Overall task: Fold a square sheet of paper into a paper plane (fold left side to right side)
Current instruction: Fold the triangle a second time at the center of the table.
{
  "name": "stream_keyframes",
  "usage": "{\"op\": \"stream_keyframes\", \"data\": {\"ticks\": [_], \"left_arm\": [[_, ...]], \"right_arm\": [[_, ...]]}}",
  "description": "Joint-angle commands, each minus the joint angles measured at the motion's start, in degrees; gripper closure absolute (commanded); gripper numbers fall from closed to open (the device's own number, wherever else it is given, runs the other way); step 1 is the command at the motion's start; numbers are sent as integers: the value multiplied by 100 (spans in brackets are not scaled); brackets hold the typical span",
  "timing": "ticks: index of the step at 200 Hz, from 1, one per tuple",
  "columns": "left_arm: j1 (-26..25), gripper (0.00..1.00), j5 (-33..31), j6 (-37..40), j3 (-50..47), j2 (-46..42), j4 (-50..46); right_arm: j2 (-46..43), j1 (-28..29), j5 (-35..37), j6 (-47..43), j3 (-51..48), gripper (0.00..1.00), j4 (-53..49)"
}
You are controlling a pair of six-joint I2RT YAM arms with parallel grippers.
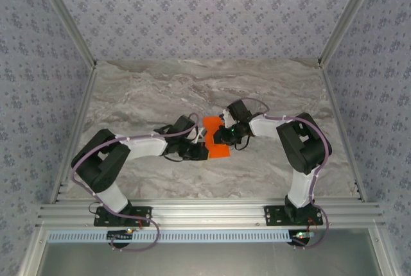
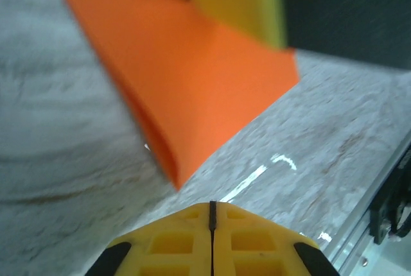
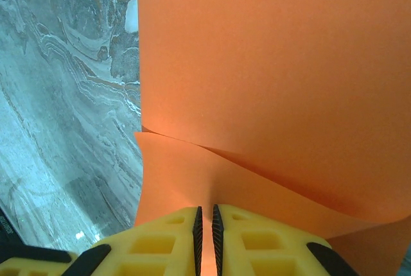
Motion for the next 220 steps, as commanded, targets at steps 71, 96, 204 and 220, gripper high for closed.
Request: {"op": "stream_keyframes", "data": {"ticks": [71,96,204,220], "left_arm": [[5,92,-176,77,441,820,-167],[-1,94,-360,45,358,821,-407],[-8,100,-288,-340,-123,838,-1],[-2,100,-293,-341,-128,831,-11]], "right_arm": [[115,52,188,-43,20,85,-323],[-122,29,79,-36,-1,85,-170],[-673,337,-385,470,-850,91,1043],[-526,404,-369,441,-779,91,1036]]}}
